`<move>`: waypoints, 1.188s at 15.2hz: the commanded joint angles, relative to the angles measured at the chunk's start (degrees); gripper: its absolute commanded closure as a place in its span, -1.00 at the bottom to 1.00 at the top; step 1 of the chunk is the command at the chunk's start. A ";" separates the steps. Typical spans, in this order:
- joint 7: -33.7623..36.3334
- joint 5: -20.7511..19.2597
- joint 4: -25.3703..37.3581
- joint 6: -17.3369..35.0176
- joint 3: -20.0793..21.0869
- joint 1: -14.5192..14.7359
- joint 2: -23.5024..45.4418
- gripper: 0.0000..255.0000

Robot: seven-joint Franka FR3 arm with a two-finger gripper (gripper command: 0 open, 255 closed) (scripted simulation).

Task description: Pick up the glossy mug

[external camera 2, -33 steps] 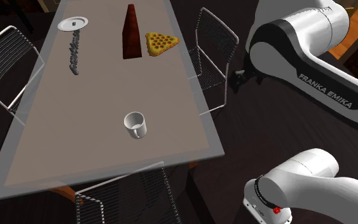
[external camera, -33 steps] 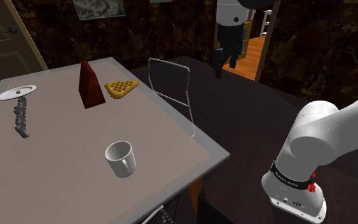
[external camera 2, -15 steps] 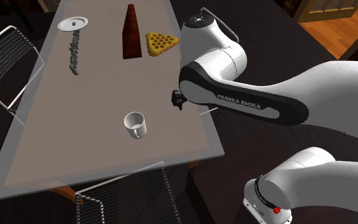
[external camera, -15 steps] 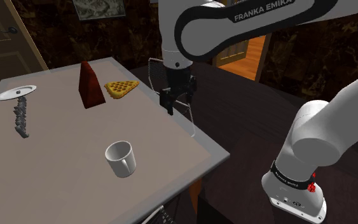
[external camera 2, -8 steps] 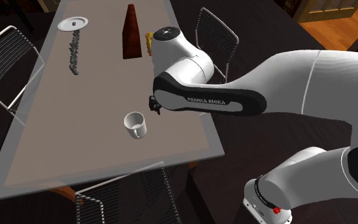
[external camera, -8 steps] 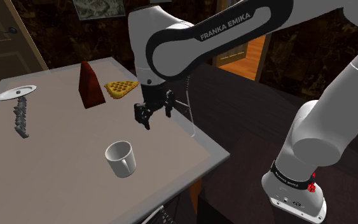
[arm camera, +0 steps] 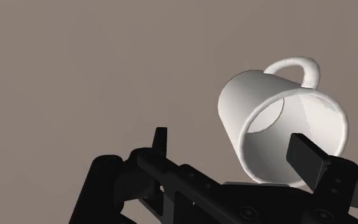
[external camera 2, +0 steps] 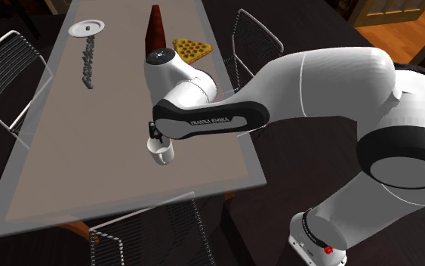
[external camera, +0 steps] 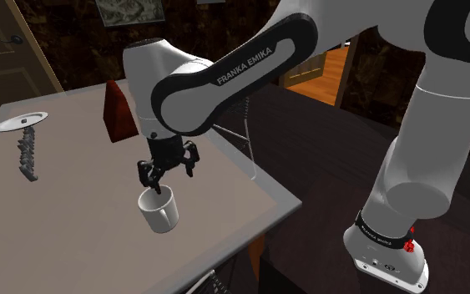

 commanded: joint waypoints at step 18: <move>3.43 -3.49 -0.29 5.89 0.10 1.43 6.13 1.00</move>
